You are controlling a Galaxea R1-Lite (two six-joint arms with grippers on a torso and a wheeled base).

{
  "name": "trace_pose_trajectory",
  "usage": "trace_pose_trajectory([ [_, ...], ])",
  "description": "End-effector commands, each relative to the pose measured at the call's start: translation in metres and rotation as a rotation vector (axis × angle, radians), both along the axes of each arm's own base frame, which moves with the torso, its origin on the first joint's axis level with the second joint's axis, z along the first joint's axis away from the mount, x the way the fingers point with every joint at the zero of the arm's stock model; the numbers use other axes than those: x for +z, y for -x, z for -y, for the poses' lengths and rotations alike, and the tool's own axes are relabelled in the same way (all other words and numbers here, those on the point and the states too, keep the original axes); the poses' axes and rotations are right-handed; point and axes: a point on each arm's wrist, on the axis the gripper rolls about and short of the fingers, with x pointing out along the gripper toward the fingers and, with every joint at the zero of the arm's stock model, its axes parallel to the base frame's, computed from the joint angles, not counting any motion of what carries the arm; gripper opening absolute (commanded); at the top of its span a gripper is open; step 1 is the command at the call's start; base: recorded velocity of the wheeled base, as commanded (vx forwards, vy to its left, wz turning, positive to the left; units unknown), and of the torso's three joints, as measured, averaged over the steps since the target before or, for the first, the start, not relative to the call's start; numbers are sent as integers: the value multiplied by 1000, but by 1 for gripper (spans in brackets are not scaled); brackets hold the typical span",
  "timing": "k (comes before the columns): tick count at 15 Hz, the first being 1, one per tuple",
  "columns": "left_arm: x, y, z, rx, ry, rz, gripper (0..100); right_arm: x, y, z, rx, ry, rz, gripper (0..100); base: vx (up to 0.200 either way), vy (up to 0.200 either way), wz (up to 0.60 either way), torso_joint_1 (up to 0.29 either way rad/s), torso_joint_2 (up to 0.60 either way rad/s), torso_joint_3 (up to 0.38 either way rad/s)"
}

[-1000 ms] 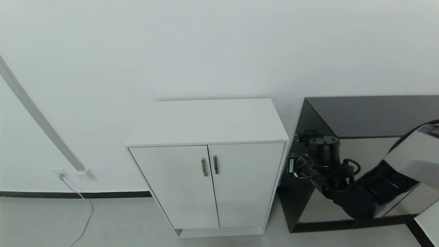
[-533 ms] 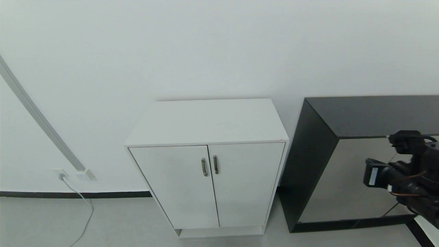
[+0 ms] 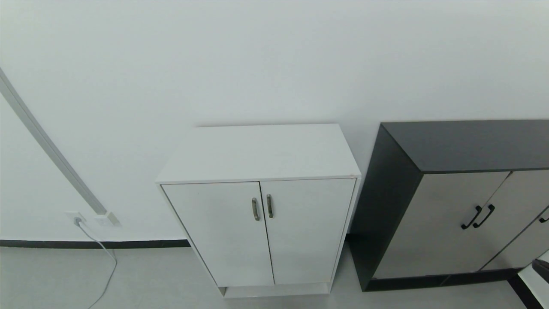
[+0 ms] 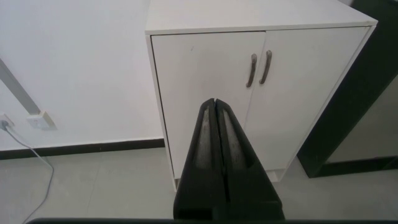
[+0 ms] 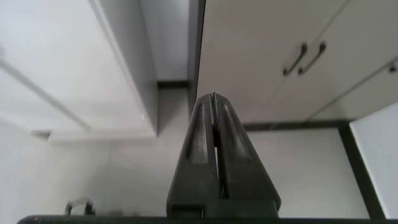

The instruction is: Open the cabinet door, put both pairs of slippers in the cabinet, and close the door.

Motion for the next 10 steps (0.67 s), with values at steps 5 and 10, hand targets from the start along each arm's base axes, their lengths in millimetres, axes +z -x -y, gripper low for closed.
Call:
trace_pose_trajectory([
  [5,0,0,0,0,0,-1,0,-45,74,6,67,-48,21,0,0,0,0,0,0,0],
  [10,0,0,0,0,0,-1,0,-51,85,7,186,-105,94,0,0,0,0,0,0,0],
])
